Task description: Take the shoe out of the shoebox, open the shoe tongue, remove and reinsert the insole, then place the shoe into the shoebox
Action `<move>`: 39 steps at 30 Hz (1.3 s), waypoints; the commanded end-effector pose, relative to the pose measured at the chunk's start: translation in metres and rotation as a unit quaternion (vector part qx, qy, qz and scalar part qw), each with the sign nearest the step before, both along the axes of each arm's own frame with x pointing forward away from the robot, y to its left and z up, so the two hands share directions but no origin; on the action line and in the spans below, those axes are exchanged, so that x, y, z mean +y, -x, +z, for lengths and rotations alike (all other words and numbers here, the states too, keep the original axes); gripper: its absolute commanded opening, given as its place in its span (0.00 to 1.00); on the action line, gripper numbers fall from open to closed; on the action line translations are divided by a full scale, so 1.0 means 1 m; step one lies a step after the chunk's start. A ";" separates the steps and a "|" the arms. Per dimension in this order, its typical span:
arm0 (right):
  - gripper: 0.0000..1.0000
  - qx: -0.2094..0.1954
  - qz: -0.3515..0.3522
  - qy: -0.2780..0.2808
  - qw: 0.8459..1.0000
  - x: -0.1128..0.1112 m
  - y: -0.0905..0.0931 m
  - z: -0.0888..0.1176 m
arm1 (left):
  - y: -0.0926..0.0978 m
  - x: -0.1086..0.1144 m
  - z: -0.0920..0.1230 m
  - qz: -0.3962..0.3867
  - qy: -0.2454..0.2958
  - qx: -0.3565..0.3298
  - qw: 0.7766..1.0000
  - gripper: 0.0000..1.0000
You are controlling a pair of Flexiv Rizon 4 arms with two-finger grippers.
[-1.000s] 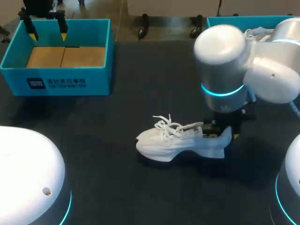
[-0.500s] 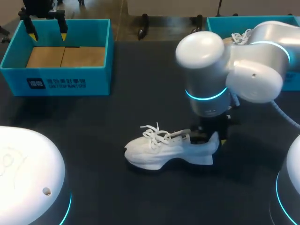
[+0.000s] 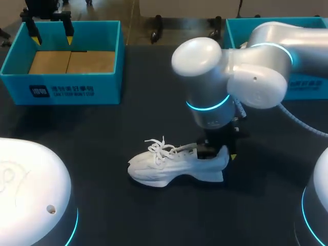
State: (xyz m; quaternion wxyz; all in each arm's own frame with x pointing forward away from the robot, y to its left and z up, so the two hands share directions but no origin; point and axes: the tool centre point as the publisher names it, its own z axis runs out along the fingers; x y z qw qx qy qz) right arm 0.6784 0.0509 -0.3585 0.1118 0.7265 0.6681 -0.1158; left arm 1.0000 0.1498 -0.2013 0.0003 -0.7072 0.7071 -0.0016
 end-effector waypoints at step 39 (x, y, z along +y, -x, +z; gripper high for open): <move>1.00 0.007 0.011 -0.023 1.000 0.015 0.002 0.002 | 0.000 0.000 0.001 0.000 -0.001 0.001 1.000 1.00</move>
